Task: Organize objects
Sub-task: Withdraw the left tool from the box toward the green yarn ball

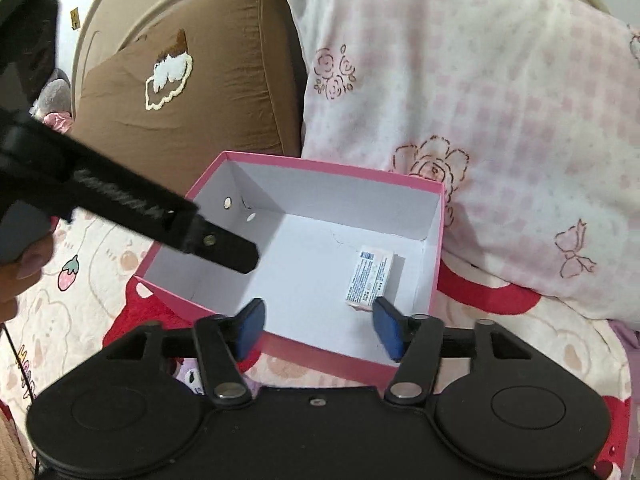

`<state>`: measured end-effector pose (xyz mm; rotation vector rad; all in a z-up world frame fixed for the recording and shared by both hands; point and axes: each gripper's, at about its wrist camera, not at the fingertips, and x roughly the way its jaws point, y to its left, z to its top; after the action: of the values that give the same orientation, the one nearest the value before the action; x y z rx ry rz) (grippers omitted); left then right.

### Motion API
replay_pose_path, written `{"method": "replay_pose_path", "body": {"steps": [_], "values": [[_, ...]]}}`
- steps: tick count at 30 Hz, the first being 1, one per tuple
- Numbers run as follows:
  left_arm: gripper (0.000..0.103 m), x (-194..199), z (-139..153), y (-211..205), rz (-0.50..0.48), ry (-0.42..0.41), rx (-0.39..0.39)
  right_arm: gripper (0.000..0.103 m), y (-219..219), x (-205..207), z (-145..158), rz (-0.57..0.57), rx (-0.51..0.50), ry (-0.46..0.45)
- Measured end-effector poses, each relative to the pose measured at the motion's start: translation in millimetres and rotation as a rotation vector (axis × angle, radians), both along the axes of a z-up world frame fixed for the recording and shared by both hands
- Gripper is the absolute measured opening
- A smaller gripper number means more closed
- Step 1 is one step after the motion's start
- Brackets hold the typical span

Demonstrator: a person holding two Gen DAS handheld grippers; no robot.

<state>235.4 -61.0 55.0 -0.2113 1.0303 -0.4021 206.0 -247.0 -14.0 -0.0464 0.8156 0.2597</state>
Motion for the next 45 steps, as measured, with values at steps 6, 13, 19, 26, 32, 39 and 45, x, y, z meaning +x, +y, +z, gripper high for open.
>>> {"method": "replay_pose_path", "body": {"steps": [6,13,19,26,32,39,45], "values": [[0.06,-25,20,14,-0.004,-0.007,0.018,0.087,-3,-24,15,-0.014,0.04,-0.011],[0.076,-53,34,25,-0.011,-0.017,0.036,0.091,-4,-44,25,-0.038,0.055,-0.011],[0.084,-74,39,36,-0.026,0.009,0.032,0.091,2,-60,33,-0.017,0.064,-0.008],[0.097,-93,32,48,0.017,-0.025,0.049,0.09,11,-75,33,0.004,0.067,0.005],[0.099,-104,20,50,-0.005,-0.001,0.034,0.09,7,-87,32,0.016,0.085,0.038],[0.1,-123,20,56,-0.068,-0.017,0.054,0.09,8,-103,26,0.032,0.087,0.073],[0.099,-144,8,59,-0.096,-0.067,0.138,0.09,11,-116,20,0.069,0.15,0.084]]}}
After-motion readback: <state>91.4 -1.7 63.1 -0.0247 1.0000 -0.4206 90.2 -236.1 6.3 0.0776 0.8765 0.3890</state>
